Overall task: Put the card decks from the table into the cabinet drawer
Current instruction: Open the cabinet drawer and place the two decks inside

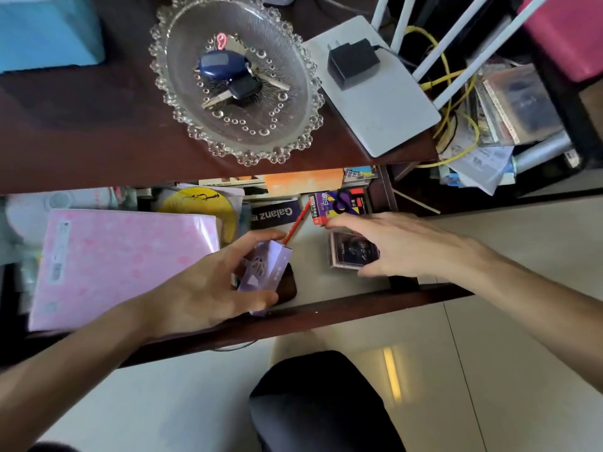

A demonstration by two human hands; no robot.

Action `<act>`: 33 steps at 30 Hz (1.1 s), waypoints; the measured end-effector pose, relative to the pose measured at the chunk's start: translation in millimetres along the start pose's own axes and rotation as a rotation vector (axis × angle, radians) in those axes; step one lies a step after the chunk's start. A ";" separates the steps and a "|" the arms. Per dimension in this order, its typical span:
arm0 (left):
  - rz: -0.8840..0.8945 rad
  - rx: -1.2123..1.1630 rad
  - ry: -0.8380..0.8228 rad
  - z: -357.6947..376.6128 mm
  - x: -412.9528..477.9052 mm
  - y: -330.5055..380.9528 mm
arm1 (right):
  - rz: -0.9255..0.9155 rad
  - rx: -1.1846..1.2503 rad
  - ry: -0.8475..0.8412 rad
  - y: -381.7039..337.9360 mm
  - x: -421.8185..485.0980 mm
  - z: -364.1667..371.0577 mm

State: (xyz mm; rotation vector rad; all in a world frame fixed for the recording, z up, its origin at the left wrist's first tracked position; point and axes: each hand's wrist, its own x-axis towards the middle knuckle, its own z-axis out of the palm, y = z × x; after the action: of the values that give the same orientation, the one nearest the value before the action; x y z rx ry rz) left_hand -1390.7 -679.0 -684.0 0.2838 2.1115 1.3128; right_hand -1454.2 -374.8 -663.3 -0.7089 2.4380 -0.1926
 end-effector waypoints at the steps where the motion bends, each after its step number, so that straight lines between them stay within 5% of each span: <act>1: 0.001 0.008 0.017 0.9 0.2 -0.7 | -0.019 -0.104 0.034 1.4 4.2 2.9; 5: -0.009 0.001 0.084 4.4 -0.4 -2.7 | -0.058 -0.294 0.099 11.5 17.4 11.5; 22: 0.007 -0.050 0.000 1.7 6.9 7.9 | -0.100 -0.337 0.267 27.6 16.1 23.2; 33: 0.013 0.366 0.041 3.2 25.5 22.5 | -0.154 -0.350 0.402 23.5 10.8 23.4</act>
State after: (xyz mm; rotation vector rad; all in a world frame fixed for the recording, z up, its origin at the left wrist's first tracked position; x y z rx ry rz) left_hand -1411.8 -653.5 -675.6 0.4262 2.3826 0.9379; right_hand -1458.6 -360.1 -694.6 -1.1031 2.8367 0.0403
